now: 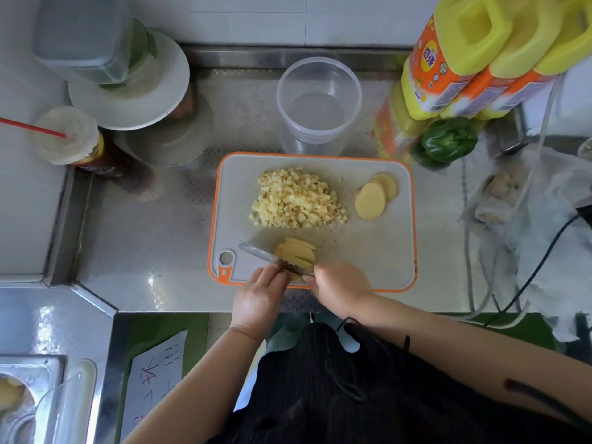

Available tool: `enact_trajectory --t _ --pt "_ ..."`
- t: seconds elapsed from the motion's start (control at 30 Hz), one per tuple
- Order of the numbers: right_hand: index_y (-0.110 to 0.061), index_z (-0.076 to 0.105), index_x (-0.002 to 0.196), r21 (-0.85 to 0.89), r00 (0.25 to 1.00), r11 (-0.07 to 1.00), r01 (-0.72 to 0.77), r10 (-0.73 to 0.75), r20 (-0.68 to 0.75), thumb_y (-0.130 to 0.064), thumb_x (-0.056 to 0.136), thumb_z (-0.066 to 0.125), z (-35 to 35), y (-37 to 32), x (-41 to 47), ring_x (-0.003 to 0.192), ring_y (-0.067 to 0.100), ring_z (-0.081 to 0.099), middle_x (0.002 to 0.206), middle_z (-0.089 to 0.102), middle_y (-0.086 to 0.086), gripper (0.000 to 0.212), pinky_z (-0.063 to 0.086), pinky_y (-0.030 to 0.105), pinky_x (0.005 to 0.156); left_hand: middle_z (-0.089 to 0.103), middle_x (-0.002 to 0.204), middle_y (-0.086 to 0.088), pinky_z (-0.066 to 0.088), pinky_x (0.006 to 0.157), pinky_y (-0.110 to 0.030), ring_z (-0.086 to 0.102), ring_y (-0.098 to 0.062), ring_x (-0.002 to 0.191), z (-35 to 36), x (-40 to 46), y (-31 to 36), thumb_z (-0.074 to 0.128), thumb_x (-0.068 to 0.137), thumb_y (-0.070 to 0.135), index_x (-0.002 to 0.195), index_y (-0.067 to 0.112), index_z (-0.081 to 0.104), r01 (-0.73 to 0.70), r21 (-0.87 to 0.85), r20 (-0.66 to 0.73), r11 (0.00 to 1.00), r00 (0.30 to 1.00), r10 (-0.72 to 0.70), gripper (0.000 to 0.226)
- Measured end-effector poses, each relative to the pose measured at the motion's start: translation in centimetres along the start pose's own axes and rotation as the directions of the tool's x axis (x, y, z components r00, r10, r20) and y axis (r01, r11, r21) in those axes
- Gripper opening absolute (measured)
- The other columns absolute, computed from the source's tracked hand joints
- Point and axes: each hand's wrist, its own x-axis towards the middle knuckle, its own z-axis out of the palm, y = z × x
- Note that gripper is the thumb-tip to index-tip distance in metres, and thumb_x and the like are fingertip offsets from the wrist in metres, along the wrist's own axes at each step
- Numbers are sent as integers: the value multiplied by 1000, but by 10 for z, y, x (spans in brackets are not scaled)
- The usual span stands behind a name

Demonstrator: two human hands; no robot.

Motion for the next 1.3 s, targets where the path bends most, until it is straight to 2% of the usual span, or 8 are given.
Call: enact_trajectory --t 0.33,0.43,0.5,0.67,0.77,0.83,0.93,1.3 --pt "-12 49 83 -28 999 1000 -6 7 32 -32 104 32 -7 -6 -2 66 26 47 63 38 1 34 33 31 55 66 93 -7 46 73 -38 60 -28 81 -50 43 17 53 97 19 92 9 68 -163 68 -163 984 972 172 19" --pt "-13 49 86 -90 1000 996 -6 4 -26 -27 103 36 1 -9 -7 67 27 49 63 41 2 26 33 29 52 67 92 -2 35 88 -36 60 -26 90 -58 80 26 25 101 40 90 15 72 -177 176 255 968 958 129 54" --pt "-9 54 100 -128 999 992 -5 0 -38 -13 98 42 1 -11 -9 73 29 59 72 53 3 13 34 28 52 67 105 1 29 95 -36 55 -22 104 -53 91 29 3 99 49 106 21 72 -242 273 604 931 797 30 74" --pt "-5 63 99 -115 999 993 -24 20 -40 -13 77 71 -7 -13 -10 48 24 51 53 43 -2 25 14 19 40 68 108 0 29 94 -37 53 -20 108 -47 99 28 -8 94 52 108 21 69 -299 267 726 916 688 13 85" --pt "-11 60 65 -32 995 999 -31 28 -99 -31 71 81 -14 -11 -15 37 21 30 46 10 -9 30 11 18 38 66 107 0 33 92 -38 52 -22 106 -56 104 34 -4 96 50 108 20 70 -295 253 630 921 773 75 81" --pt "-13 51 78 -22 993 998 -53 51 -110 -41 99 44 -11 -5 -15 56 23 44 54 28 -4 35 31 29 49 66 101 -4 42 86 -39 57 -27 98 -68 99 32 20 102 42 102 13 71 -223 135 271 965 946 180 58" --pt "-15 41 81 111 988 990 -84 97 -121 -45 102 31 -21 6 -18 68 21 44 62 34 -5 38 30 30 60 66 94 -13 50 77 -36 61 -28 89 -72 61 18 50 103 21 101 9 63 -178 -68 -330 982 933 147 18" --pt "-14 48 84 60 998 998 -6 10 -66 -46 100 36 -13 2 -20 63 24 45 62 37 -3 37 28 31 52 51 102 1 53 53 -38 60 -27 77 -4 -8 4 58 87 20 100 21 53 6 -116 -20 993 1000 -8 15"
